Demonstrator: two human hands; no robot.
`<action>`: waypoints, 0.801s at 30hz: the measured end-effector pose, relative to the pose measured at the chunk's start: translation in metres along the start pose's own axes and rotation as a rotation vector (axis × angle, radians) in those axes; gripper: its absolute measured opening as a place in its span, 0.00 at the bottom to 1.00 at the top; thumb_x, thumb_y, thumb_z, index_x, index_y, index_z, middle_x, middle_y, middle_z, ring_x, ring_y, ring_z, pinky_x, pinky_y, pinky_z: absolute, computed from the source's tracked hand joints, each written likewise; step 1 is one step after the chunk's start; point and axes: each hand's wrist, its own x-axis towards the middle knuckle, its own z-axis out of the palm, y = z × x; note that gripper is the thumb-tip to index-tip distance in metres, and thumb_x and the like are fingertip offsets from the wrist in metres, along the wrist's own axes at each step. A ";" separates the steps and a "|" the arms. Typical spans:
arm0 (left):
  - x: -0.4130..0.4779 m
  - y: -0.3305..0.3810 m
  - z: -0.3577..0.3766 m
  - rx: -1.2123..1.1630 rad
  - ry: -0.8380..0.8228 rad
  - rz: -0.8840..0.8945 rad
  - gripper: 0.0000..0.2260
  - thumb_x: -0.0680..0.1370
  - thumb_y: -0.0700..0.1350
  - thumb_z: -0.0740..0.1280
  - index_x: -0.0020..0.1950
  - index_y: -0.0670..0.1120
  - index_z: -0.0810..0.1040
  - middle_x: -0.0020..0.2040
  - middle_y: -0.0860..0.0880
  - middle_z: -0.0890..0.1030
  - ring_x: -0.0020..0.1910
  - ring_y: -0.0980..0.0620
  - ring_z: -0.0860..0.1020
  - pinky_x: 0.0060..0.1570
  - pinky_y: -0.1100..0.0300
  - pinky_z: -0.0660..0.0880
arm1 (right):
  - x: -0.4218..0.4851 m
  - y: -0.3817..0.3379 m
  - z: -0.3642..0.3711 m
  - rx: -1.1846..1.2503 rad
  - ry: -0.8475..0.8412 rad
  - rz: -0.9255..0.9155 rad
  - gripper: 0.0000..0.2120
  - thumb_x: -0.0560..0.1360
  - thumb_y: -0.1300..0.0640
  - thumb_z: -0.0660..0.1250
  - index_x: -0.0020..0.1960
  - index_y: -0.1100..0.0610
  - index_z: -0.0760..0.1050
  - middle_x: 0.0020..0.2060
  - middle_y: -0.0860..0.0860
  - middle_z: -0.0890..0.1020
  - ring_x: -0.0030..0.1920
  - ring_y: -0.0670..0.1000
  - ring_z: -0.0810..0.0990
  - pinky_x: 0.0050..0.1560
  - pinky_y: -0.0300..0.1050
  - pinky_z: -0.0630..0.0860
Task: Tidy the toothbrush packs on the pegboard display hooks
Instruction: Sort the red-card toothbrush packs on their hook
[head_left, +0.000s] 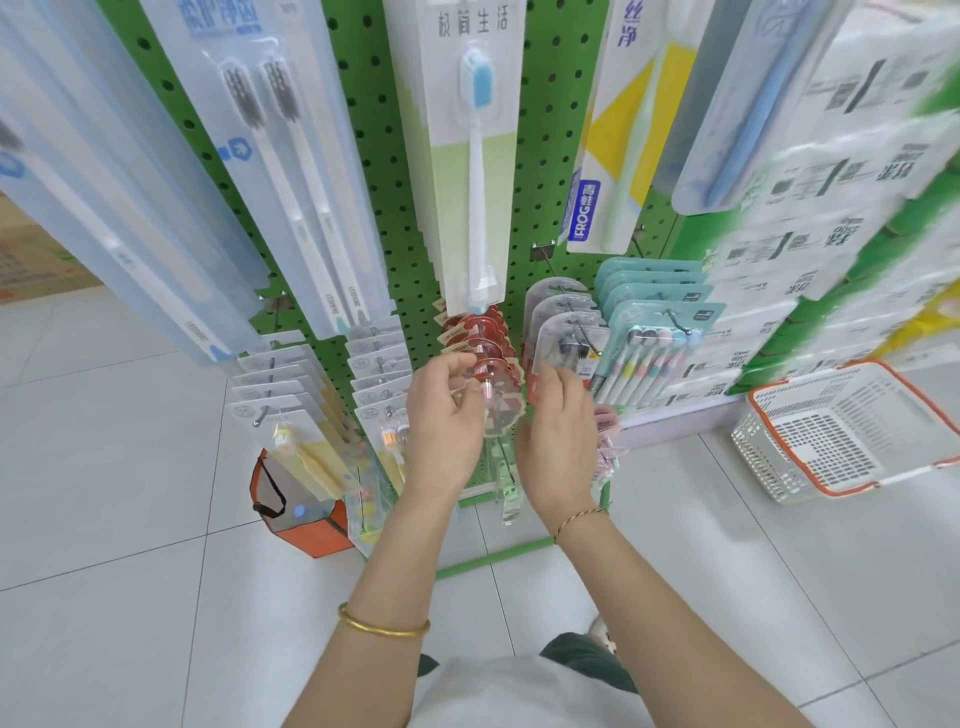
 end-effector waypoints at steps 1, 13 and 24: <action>0.001 0.000 0.001 0.007 0.006 -0.002 0.13 0.78 0.35 0.61 0.59 0.47 0.74 0.59 0.49 0.75 0.55 0.56 0.73 0.49 0.79 0.66 | 0.009 -0.002 -0.008 0.025 0.029 -0.025 0.30 0.63 0.72 0.70 0.64 0.65 0.71 0.58 0.61 0.76 0.55 0.63 0.75 0.54 0.55 0.75; 0.009 0.003 0.008 0.047 0.072 -0.010 0.12 0.78 0.34 0.61 0.56 0.49 0.73 0.57 0.50 0.75 0.52 0.57 0.74 0.52 0.73 0.69 | 0.133 -0.033 -0.019 -0.148 -0.239 -0.187 0.10 0.76 0.66 0.57 0.48 0.63 0.77 0.49 0.58 0.78 0.55 0.59 0.71 0.41 0.46 0.64; 0.009 0.004 0.000 0.059 0.067 -0.029 0.12 0.78 0.34 0.59 0.55 0.50 0.72 0.57 0.50 0.74 0.52 0.58 0.73 0.46 0.78 0.67 | 0.141 -0.035 -0.002 -0.152 -0.342 -0.168 0.08 0.75 0.66 0.60 0.48 0.63 0.77 0.50 0.58 0.78 0.57 0.60 0.71 0.41 0.46 0.64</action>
